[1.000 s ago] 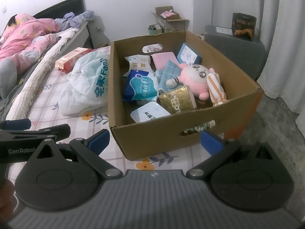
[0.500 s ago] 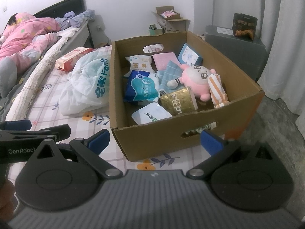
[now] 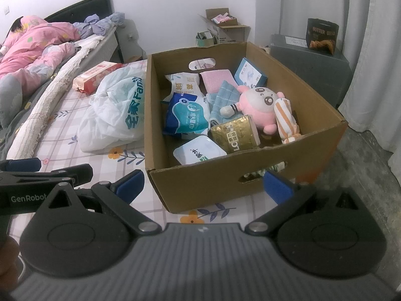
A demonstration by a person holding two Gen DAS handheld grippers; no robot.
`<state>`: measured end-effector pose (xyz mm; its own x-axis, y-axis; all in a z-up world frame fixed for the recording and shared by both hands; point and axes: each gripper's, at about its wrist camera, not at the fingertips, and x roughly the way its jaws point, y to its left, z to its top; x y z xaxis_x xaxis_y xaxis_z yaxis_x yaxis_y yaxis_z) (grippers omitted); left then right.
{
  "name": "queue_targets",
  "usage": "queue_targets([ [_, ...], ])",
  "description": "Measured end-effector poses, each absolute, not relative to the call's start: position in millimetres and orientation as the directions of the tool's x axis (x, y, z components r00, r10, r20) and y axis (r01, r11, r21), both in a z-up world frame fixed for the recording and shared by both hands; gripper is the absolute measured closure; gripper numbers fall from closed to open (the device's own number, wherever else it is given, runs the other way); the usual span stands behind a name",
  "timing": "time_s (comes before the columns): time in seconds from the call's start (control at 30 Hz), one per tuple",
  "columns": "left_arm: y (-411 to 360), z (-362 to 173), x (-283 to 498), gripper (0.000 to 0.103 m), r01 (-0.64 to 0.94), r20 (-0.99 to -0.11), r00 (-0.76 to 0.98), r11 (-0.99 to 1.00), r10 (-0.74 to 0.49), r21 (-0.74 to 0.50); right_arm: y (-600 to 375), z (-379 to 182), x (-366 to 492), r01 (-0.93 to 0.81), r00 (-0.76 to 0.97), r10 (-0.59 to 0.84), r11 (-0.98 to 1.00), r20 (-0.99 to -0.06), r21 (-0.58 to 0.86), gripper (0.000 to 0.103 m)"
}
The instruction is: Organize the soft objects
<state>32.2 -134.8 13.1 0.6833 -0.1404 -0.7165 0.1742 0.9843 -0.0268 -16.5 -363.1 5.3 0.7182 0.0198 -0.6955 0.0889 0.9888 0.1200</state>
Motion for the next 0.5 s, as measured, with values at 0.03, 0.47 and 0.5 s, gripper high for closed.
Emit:
queue_targets([
  [0.03,-134.8,13.2,32.3,0.002,0.174,-0.717,0.683,0.984,-0.141,-0.027,-363.1,5.3,-16.4,0.089,0.718,0.02,0.989,-0.695,0.12,0.001],
  [0.47,-134.7,14.2,32.4,0.002,0.173,-0.716,0.684,0.985,-0.14,-0.028,-362.8,5.8,-16.1,0.089,0.718,0.02,0.989,-0.696,0.12,0.001],
  [0.5,-134.6,14.1,32.2,0.002,0.173,-0.716,0.684,0.985,-0.14,-0.027,-362.7,6.0,-16.2,0.089,0.718,0.02,0.989,-0.696,0.12,0.001],
])
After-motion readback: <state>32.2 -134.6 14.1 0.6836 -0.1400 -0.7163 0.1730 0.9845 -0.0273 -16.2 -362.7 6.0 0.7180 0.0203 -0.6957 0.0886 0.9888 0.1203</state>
